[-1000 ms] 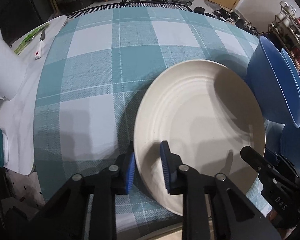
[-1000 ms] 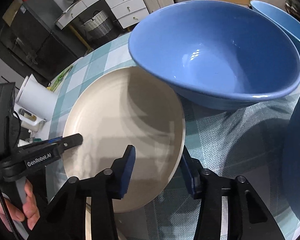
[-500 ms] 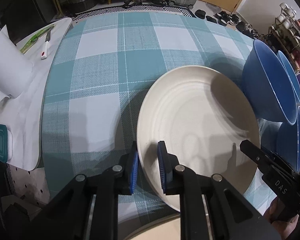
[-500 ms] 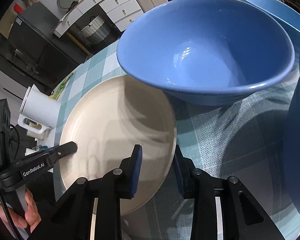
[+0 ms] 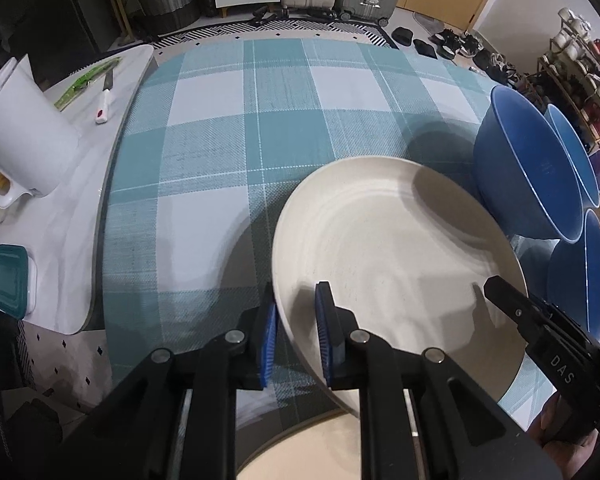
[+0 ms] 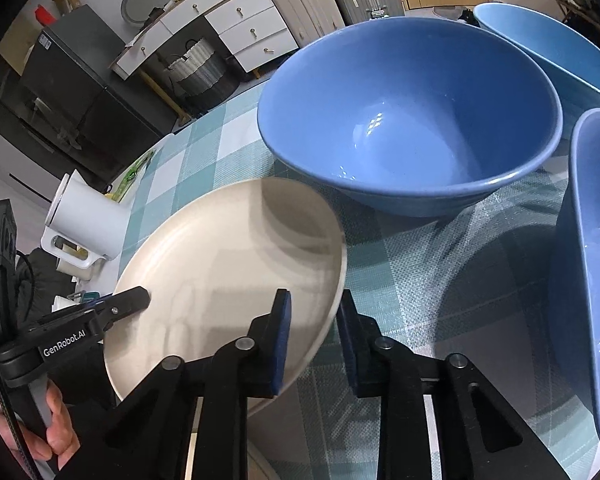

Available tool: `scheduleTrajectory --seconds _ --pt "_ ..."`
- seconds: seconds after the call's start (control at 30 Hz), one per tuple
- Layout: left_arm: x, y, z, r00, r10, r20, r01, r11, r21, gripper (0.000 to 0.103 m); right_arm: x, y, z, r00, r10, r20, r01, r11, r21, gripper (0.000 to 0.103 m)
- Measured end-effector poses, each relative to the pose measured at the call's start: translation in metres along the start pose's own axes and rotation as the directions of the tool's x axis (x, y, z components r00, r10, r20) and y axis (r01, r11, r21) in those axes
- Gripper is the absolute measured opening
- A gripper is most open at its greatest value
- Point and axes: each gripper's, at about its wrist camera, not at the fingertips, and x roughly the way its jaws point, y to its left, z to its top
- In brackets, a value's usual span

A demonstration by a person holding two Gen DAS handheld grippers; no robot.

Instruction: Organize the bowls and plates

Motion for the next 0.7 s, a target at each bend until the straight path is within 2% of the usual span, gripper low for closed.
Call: scheduleTrajectory --seconds 0.1,0.7 --pt "-0.003 0.001 -0.004 1.0 -0.002 0.0 0.002 1.0 -0.006 0.016 0.0 0.002 -0.003 1.0 -0.009 0.004 0.009 1.0 -0.012 0.019" --pt "-0.032 0.006 -0.029 0.999 -0.024 0.045 0.026 0.999 -0.04 0.016 -0.03 0.018 -0.017 0.999 0.003 0.038 -0.001 0.998 -0.058 0.018"
